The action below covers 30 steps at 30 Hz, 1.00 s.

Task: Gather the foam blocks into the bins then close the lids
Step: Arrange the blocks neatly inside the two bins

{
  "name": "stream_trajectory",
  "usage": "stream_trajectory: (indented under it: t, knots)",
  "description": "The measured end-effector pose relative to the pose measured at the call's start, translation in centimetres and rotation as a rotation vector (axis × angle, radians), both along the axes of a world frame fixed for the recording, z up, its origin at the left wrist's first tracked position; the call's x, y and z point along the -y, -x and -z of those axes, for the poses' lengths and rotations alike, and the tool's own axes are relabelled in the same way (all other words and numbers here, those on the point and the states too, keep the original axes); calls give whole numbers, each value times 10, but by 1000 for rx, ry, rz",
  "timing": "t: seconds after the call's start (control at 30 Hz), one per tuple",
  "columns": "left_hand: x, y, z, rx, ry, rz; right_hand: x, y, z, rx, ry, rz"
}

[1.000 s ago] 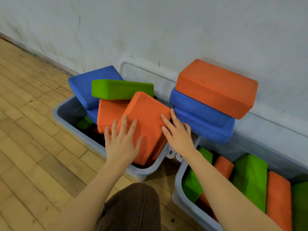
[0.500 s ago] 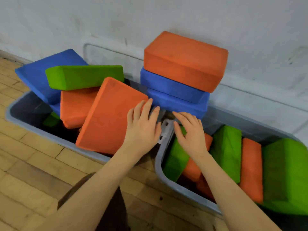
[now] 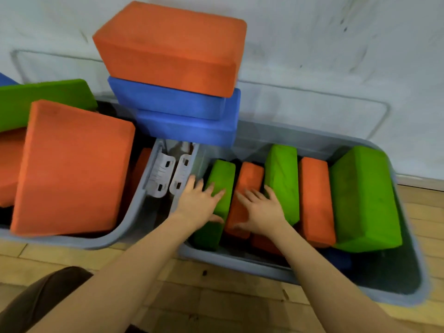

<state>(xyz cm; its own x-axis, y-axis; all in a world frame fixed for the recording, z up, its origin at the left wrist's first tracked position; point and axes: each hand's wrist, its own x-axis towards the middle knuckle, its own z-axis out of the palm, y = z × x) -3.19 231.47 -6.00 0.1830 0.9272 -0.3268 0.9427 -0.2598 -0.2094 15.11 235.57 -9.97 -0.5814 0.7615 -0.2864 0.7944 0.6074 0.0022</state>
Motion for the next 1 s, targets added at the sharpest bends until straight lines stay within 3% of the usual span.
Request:
stream_trajectory:
  t: [0.17,0.33,0.53,0.67,0.83,1.0]
  knots:
    - [2,10,9,81,-178,52,4,-7,13,36,-88,47]
    - [7,2,17,6,-147,-32,4,-7,9,114,-59,71]
    - [7,11,12,-9,-175,32,8,12,31,144,57,26]
    - [9,8,19,24,-197,32,11,6,35,144,24,-6]
    - [10,7,14,36,-140,43,5,0,21,-26,-93,61]
    - [5,6,13,124,-221,49,-10,-13,5,-217,-117,11]
